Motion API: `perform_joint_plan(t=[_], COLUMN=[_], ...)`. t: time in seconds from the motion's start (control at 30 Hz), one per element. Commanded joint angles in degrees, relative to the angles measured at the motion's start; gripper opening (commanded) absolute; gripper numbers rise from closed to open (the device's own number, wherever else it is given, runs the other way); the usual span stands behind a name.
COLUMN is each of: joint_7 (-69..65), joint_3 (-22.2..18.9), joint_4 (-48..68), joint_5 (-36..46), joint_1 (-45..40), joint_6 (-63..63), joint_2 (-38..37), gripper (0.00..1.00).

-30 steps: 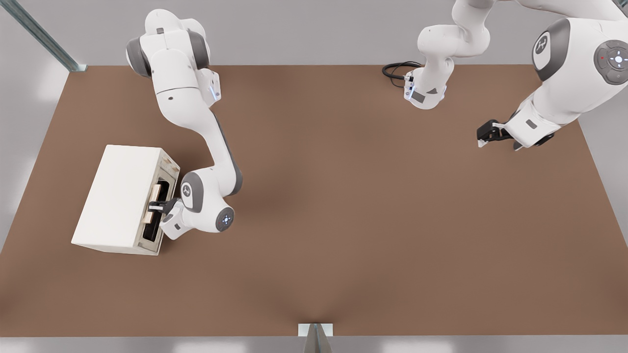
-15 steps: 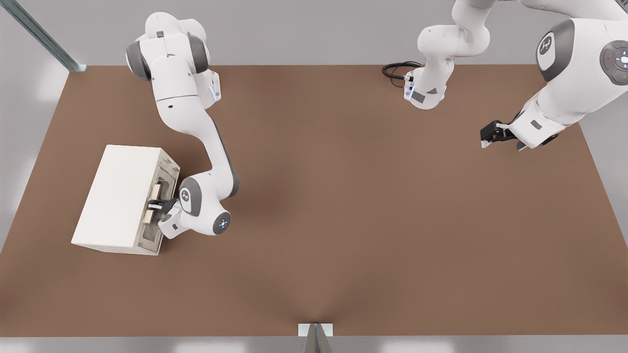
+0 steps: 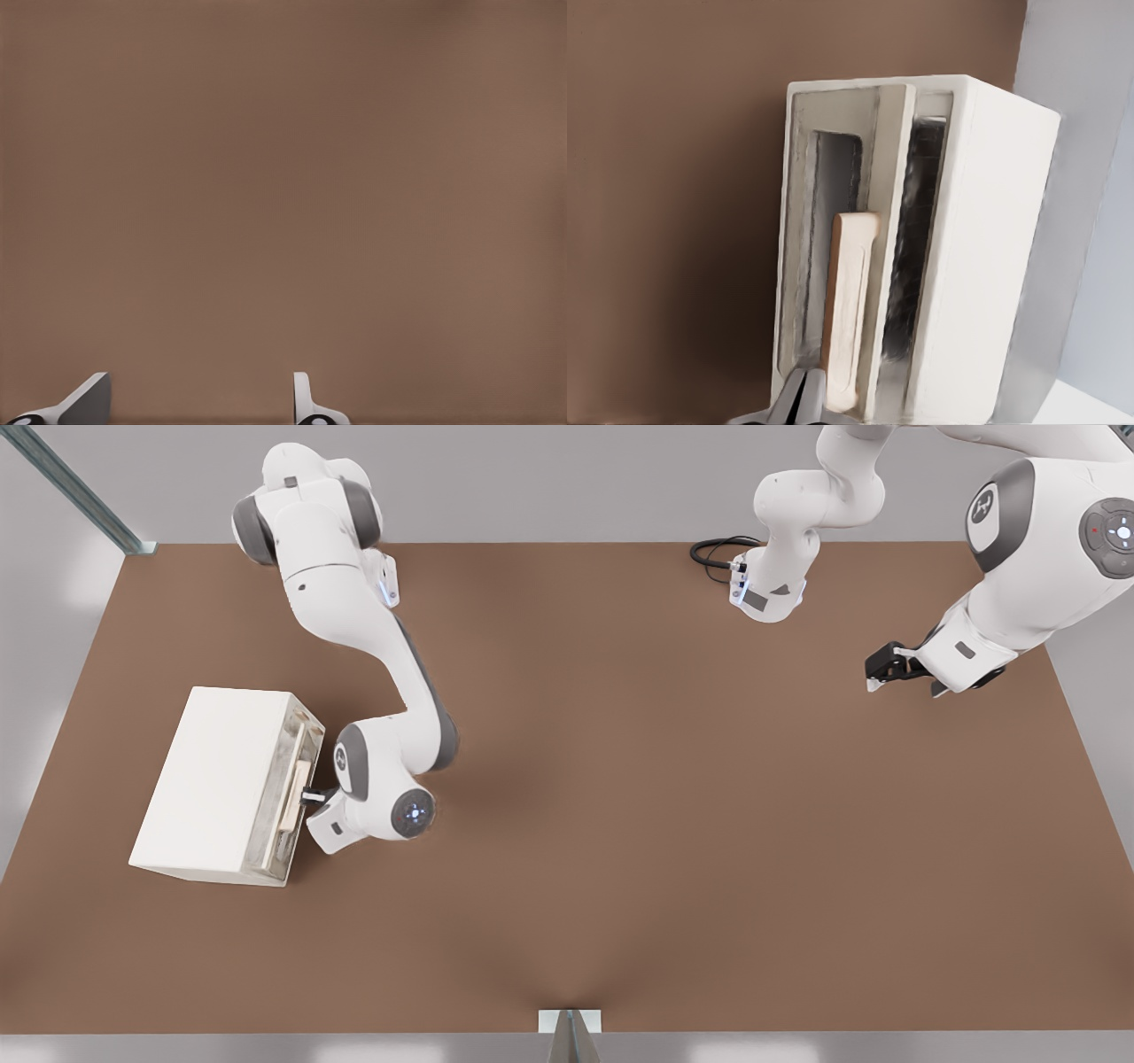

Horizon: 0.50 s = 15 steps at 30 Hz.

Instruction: Keep left arm still and open the oven door with right arm

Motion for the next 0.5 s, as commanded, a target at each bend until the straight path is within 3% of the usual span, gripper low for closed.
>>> perform_joint_plan(t=[0.0, 0.03, 0.07, 0.1, 0.2, 0.47], joint_7=[-5.3, -14.6, -16.8, -23.1, -26.5, -26.2], joint_3=[2.1, 1.6, 1.6, 1.6, 1.6, 1.5], joint_4=[0.4, -0.3, -0.5, -2.7, -3.8, -3.9], joint_5=[19.0, 27.3, 27.9, 28.0, 23.0, 24.0], joint_1=[-5.5, -9.7, -12.0, -14.0, -14.7, -15.2], joint_6=[-1.0, -0.8, -1.0, -0.7, 2.2, 2.5], joint_2=[-6.2, -10.8, -13.8, -17.1, -20.7, -21.3], gripper=[0.21, 0.21, 0.33, 1.00, 1.00, 1.00])
